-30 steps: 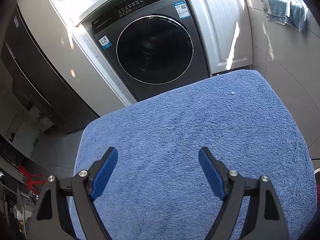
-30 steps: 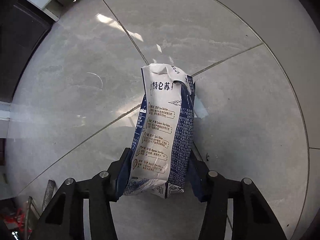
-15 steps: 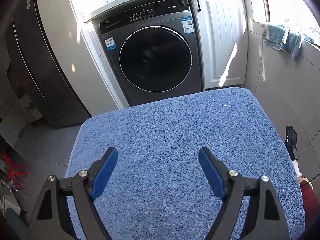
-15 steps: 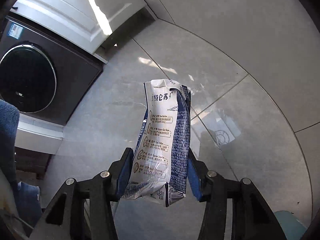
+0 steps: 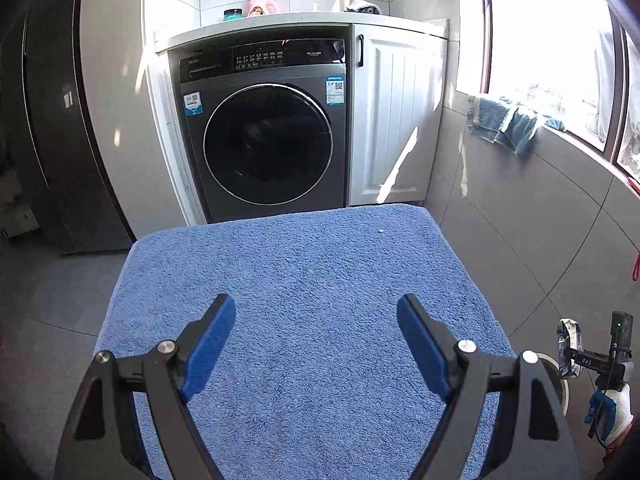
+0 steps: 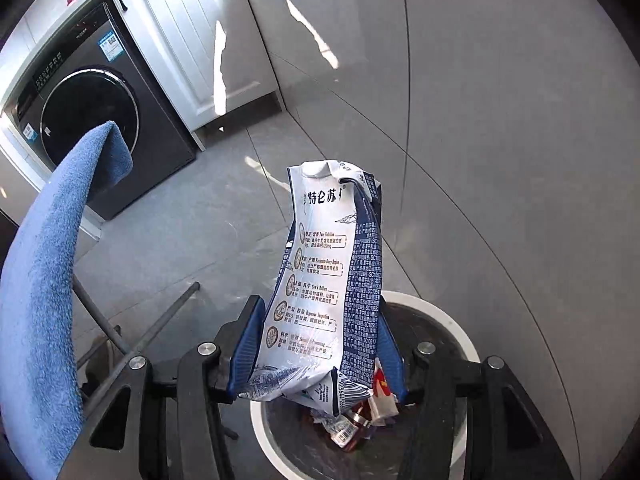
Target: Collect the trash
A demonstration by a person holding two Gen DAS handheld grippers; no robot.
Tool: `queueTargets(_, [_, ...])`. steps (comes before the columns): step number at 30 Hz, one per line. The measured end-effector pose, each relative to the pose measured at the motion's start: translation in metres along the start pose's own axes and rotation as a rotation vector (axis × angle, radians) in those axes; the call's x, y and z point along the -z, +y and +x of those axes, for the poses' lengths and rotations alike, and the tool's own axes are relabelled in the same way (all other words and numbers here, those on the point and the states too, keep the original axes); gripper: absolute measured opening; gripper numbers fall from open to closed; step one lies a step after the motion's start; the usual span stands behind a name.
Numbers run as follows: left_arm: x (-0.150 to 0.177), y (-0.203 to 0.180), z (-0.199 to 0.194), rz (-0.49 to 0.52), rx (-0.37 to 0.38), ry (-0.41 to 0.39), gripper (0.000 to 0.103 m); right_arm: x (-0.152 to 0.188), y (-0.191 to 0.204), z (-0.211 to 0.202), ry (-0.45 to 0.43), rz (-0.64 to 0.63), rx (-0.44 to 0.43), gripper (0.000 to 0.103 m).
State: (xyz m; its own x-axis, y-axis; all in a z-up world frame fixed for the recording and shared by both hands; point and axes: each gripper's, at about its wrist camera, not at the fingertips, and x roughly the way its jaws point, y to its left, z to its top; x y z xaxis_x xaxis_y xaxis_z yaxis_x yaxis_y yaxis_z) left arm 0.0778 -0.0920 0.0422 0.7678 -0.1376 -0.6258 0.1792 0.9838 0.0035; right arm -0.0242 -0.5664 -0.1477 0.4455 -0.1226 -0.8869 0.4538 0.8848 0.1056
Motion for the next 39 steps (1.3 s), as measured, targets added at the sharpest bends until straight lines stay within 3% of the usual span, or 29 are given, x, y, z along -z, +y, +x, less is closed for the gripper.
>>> queueTargets(3, [0.008,-0.001,-0.019,0.005,0.026,-0.013,0.082,0.012,-0.004,-0.006,0.022,0.008,0.086,0.067])
queueTargets(5, [0.014,0.000,-0.029,0.011,0.036,-0.014,0.082,0.015,0.003,-0.024,-0.004,0.019,0.080,0.070])
queueTargets(9, [0.028,0.000,-0.047,0.039,0.028,-0.030,0.082,0.012,0.037,-0.084,-0.113,-0.015,0.002,0.071])
queueTargets(13, [0.042,-0.001,-0.063,0.049,0.037,-0.052,0.082,0.019,0.101,-0.150,-0.249,-0.120,-0.109,0.079])
queueTargets(18, [0.059,0.000,-0.086,0.071,0.067,-0.075,0.082,0.045,0.174,-0.207,-0.389,-0.254,-0.173,0.089])
queueTargets(23, [0.068,0.018,-0.113,0.057,0.071,-0.115,0.082,0.069,0.217,-0.233,-0.474,-0.353,-0.172,0.093])
queueTargets(31, [0.081,0.049,-0.148,0.021,0.021,-0.165,0.082,0.106,0.237,-0.273,-0.523,-0.399,-0.189,0.095])
queueTargets(39, [0.092,0.047,-0.178,0.039,0.021,-0.201,0.082,0.145,0.259,-0.300,-0.608,-0.479,-0.159,0.103])
